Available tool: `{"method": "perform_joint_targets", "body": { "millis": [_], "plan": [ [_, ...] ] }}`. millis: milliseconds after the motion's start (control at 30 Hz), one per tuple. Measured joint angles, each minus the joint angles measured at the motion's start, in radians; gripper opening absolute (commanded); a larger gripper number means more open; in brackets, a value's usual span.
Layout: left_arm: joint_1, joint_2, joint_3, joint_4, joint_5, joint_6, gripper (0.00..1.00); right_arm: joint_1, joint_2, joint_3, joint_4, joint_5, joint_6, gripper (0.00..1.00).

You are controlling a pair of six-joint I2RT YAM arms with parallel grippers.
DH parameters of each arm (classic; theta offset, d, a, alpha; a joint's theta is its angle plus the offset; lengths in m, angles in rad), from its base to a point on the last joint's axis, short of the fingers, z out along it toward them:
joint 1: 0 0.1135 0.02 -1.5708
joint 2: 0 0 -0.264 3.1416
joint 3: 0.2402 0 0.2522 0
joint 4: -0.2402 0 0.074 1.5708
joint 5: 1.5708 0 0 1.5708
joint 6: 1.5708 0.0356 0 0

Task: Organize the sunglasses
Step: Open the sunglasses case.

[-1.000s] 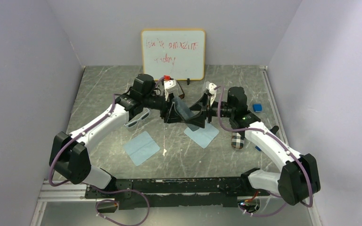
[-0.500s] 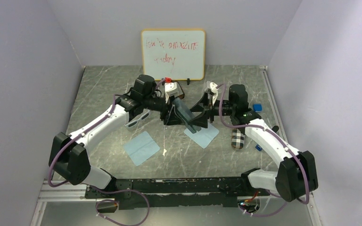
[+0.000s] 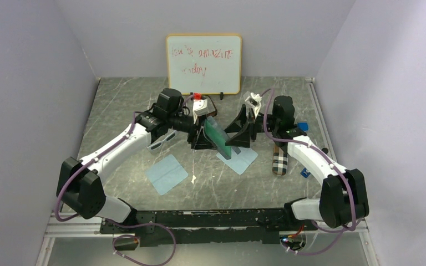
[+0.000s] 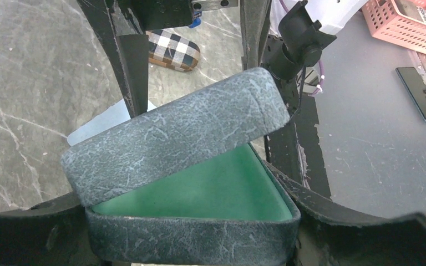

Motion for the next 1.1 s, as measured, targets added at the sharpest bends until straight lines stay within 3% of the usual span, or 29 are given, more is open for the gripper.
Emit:
{"method": "perform_joint_targets", "body": {
  "millis": [433, 767, 1100],
  "plan": [
    [0.001, -0.006, 0.0, -0.024, 0.011, 0.039, 0.05, -0.019, 0.014, 0.004, 0.016, -0.024, 0.026, 0.61],
    [0.012, -0.043, 0.0, -0.113, 0.062, 0.047, 0.05, -0.111, 0.033, 0.004, -0.016, 0.087, 0.034, 0.66],
    [0.01, -0.044, 0.0, -0.089, 0.061, 0.02, 0.05, -0.051, -0.072, 0.003, -0.081, 0.133, -0.083, 0.57]
  ]
}}
